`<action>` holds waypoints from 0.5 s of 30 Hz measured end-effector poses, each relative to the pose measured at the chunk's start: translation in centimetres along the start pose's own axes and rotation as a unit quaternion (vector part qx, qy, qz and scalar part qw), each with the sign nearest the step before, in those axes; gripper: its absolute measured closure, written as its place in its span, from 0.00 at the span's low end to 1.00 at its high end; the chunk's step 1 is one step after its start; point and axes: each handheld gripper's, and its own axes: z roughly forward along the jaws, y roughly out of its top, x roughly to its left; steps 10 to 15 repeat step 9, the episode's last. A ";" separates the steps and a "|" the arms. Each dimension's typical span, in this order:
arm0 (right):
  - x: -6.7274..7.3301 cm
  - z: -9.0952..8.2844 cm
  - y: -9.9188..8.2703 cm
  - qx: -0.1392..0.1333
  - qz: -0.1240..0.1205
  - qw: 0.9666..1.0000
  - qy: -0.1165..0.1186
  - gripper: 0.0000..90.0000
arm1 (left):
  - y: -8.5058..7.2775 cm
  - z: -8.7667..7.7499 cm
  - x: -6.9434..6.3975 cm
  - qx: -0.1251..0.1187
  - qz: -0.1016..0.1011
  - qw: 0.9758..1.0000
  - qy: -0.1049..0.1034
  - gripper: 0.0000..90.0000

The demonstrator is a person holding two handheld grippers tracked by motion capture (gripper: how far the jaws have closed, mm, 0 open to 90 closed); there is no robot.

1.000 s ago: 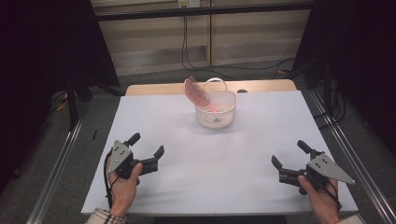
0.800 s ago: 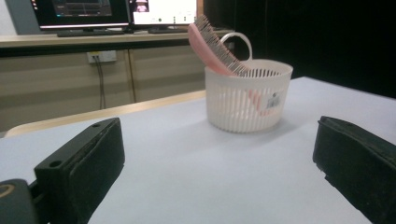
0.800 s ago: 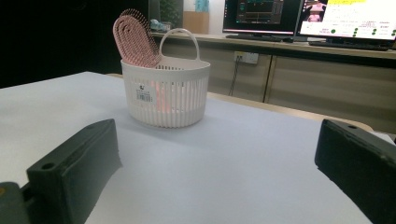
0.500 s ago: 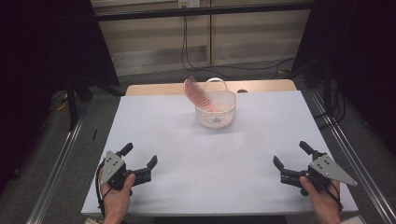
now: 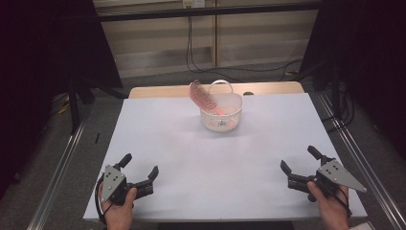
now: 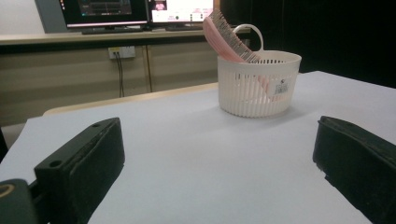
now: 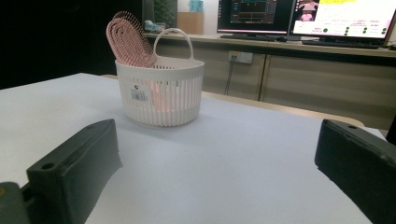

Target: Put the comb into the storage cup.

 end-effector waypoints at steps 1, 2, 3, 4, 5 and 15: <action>0.0 0.1 0.0 0.001 -0.003 1.000 0.001 0.00 | 0.0 0.0 0.0 0.002 -0.004 1.000 -0.008 0.03; 0.0 0.1 0.0 0.000 -0.001 1.000 0.002 0.00 | 0.0 0.1 0.1 0.005 -0.006 1.000 -0.012 0.03; 0.0 0.2 0.0 0.000 -0.004 1.000 0.003 0.00 | 0.0 0.1 0.1 0.007 -0.006 1.000 -0.010 0.03; 0.0 0.2 0.0 0.000 -0.003 1.000 0.003 0.00 | 0.0 0.2 0.1 0.005 -0.014 1.000 -0.012 0.03; 0.0 0.2 0.0 0.000 -0.003 1.000 0.003 0.00 | 0.0 0.2 0.2 0.005 -0.012 1.000 -0.008 0.03; -0.1 0.2 0.0 -0.001 -0.002 1.000 0.000 0.00 | -0.1 0.5 0.2 0.010 -0.017 1.000 -0.012 0.03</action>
